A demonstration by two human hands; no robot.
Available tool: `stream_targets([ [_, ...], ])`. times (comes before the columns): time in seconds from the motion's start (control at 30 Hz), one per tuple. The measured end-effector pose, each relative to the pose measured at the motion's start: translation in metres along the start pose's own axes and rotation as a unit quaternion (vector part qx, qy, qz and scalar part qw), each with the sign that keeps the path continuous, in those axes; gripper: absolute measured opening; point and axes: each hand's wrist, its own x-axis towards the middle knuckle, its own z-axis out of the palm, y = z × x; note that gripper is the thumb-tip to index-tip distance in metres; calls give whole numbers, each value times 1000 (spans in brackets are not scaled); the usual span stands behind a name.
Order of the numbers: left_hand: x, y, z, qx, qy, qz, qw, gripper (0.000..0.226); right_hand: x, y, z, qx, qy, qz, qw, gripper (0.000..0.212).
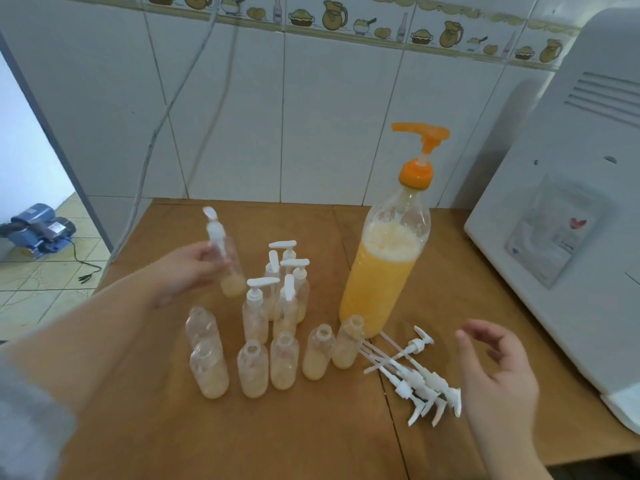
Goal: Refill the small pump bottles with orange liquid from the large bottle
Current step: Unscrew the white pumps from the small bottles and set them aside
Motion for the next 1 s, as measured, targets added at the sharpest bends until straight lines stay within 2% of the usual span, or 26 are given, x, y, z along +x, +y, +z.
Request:
stream_targets([
  [0.07, -18, 21, -3, -54, 78, 75, 993, 22, 4, -20, 0, 27, 15, -12, 999, 20],
  [0.13, -44, 46, 4, -87, 138, 147, 976, 20, 6, -50, 5, 71, -2, -23, 997, 22],
  [0.27, -95, 76, 43, -4, 206, 199, 958, 32, 8, -119, 28, 175, -151, -21, 973, 19],
  [0.37, -122, 75, 78, 28, 190, 209, 959, 36, 5, -153, 51, 174, -281, 7, 944, 37],
  [0.4, -127, 73, 88, 42, 184, 215, 958, 39, 3, -159, 58, 171, -300, 14, 938, 39],
  [0.47, -134, 69, 97, 79, 169, 222, 957, 44, -1, -167, 66, 154, -297, 7, 942, 30],
  [0.53, -141, 66, 97, 36, 116, 210, 970, 40, -1, -166, 67, 158, -303, 14, 940, 17],
  [0.57, -145, 65, 95, -10, 71, 204, 976, 37, 1, -166, 64, 168, -329, 22, 929, 17],
  [0.63, -154, 64, 88, -81, 3, 204, 976, 38, 8, -165, 57, 175, -379, 20, 908, 40],
  [0.7, -157, 63, 84, -118, 2, 204, 972, 37, 16, -164, 51, 155, -376, 2, 914, 70],
  [0.73, -157, 63, 83, -133, 12, 197, 971, 34, 18, -163, 50, 155, -367, 3, 917, 75],
  [0.87, -157, 67, 90, -40, 15, 200, 979, 33, 6, -166, 53, 220, -413, 31, 883, 75],
  [0.93, -157, 67, 95, -36, 18, 209, 977, 35, 5, -164, 56, 216, -406, 21, 888, 75],
  [1.0, -156, 66, 96, -82, 41, 214, 972, 35, 10, -158, 55, 204, -377, 11, 903, 80],
])
